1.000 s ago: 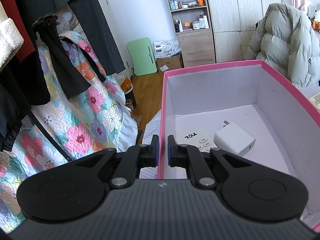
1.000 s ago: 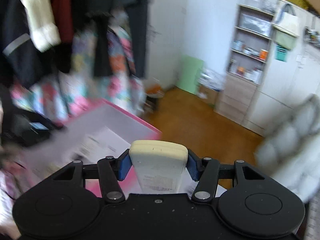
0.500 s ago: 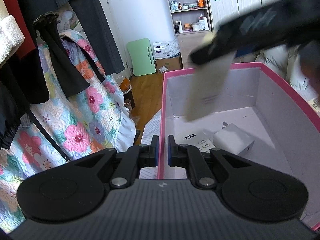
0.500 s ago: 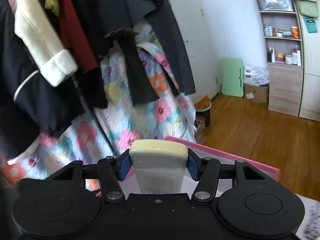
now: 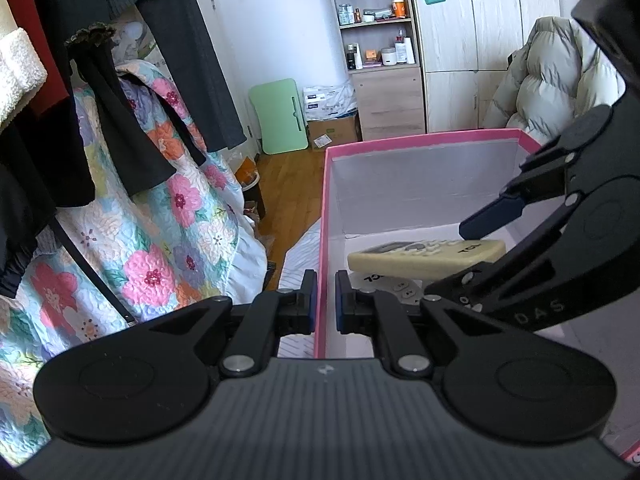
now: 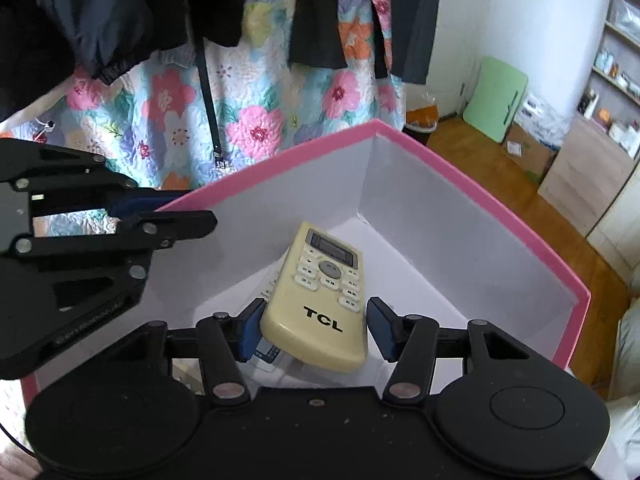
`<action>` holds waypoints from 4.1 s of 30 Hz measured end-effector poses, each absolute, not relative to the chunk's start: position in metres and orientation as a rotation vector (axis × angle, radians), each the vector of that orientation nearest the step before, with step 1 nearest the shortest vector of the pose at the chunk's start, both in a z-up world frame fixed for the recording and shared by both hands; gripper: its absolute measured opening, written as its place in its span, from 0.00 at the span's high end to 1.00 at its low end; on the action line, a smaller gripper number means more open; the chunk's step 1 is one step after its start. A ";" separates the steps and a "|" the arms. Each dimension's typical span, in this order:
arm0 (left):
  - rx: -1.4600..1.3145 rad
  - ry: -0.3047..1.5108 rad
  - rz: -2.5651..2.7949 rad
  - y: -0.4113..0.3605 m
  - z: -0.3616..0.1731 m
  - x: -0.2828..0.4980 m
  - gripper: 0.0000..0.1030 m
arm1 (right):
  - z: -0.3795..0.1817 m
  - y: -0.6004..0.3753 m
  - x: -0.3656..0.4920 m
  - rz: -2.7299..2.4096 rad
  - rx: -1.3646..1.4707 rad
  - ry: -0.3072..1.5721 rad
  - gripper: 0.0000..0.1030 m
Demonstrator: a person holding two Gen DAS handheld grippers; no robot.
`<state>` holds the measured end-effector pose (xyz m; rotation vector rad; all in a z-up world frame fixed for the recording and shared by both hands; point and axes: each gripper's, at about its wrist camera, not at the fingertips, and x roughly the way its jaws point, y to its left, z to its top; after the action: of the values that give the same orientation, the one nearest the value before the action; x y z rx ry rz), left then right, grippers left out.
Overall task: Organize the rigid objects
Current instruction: 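Carry the cream remote into the pink box with the right gripper, then open the right gripper and move it back over the table items, then grasp the white charger cube with the right gripper, then lower the white charger into the pink box and open the right gripper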
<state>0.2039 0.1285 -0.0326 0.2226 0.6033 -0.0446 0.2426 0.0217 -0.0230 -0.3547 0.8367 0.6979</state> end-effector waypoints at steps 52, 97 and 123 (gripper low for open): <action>0.249 0.594 -0.021 0.123 -0.031 0.203 0.95 | -0.079 -0.226 0.187 0.434 -0.297 0.909 0.30; 0.241 0.595 -0.018 0.124 -0.030 0.203 0.94 | 0.047 -0.108 0.134 0.756 -0.265 0.626 0.42; 0.239 0.579 -0.040 0.125 -0.032 0.202 0.94 | -0.002 -0.015 0.187 0.560 -0.584 0.830 0.32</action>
<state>0.2015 0.1254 -0.0316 0.2395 0.5790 -0.0399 0.1870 -0.0146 -0.0015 -0.5837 0.8302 0.5599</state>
